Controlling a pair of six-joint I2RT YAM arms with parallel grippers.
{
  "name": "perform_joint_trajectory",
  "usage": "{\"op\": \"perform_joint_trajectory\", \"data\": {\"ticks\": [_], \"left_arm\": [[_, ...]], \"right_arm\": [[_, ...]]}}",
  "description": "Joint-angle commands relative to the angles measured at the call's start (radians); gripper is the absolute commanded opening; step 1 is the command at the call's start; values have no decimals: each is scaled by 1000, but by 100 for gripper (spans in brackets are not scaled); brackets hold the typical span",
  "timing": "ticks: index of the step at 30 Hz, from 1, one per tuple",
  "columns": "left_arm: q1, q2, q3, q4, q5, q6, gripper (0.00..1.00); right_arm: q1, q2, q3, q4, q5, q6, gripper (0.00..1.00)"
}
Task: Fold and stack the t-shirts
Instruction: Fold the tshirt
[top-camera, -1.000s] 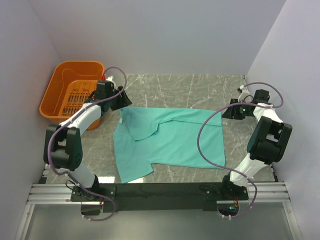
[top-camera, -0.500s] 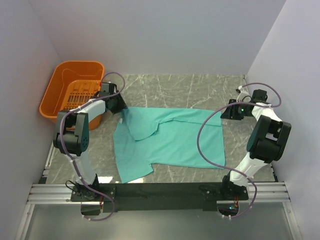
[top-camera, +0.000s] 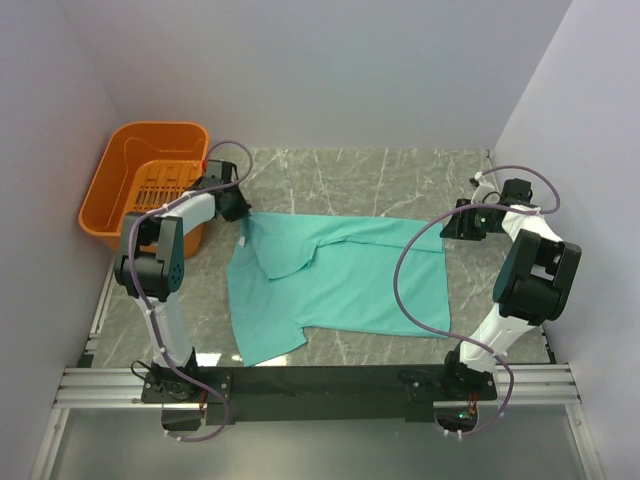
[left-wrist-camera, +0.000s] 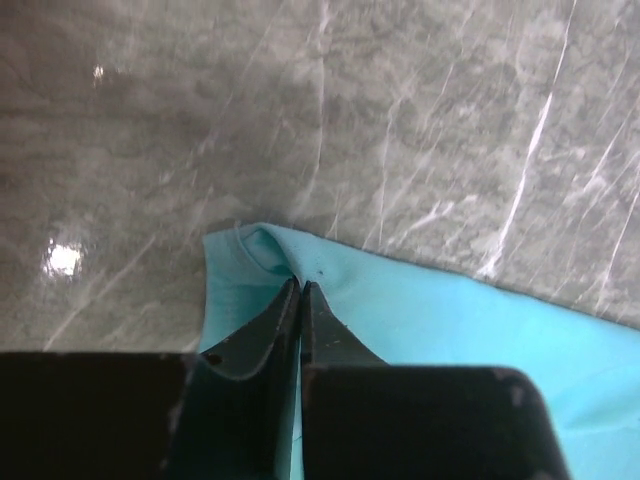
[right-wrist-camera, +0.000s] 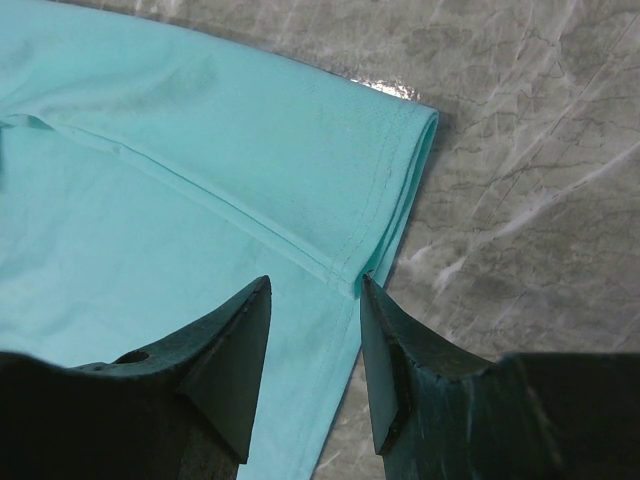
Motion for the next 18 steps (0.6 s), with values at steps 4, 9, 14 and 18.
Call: {"op": "perform_joint_trajectory", "data": {"ticks": [4, 9, 14, 18], "left_arm": [[-2, 22, 93, -11, -34, 43, 4], [-1, 76, 160, -30, -36, 60, 4], [-2, 119, 215, -44, -36, 74, 4], [-2, 155, 264, -67, -75, 85, 4]], "right_arm": [[7, 17, 37, -9, 10, -3, 48], [7, 20, 32, -17, 15, -9, 48], [7, 17, 29, -21, 12, -22, 48], [7, 16, 31, -37, 12, -39, 48]]}}
